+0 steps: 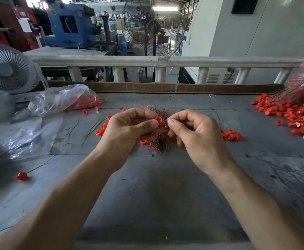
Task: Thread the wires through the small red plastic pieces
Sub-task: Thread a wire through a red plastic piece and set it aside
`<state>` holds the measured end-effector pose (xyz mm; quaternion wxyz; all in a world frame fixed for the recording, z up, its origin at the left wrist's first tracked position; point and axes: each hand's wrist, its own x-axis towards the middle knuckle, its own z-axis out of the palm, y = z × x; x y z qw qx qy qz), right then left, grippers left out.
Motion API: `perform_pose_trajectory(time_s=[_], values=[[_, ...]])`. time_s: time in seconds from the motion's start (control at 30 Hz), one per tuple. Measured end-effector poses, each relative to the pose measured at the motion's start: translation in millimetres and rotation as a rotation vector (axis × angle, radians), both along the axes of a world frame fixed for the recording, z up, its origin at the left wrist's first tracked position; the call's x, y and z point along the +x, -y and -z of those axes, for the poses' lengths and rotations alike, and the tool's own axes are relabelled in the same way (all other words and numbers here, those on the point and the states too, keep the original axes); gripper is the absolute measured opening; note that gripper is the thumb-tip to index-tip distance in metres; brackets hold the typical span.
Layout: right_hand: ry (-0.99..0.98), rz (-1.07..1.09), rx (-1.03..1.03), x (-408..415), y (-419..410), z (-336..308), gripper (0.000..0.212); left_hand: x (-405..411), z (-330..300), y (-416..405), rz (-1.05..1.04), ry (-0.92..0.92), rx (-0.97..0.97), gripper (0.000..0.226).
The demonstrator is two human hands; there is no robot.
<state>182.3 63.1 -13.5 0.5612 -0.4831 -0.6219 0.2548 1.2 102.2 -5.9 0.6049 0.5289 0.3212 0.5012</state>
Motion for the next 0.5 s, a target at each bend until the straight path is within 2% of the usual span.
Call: perform_pose_trajectory(time_s=[0.33,0.5], values=[[0.019,0.013,-0.017,-2.6,1.4,-1.6,0.011,3.4,5.4,1.9,0.045,0.042,-0.019,0.024],[0.039,0.025,-0.029,-3.4,2.7,-1.6,0.011,4.9,5.8,2.8,0.050,-0.012,0.052,0.023]])
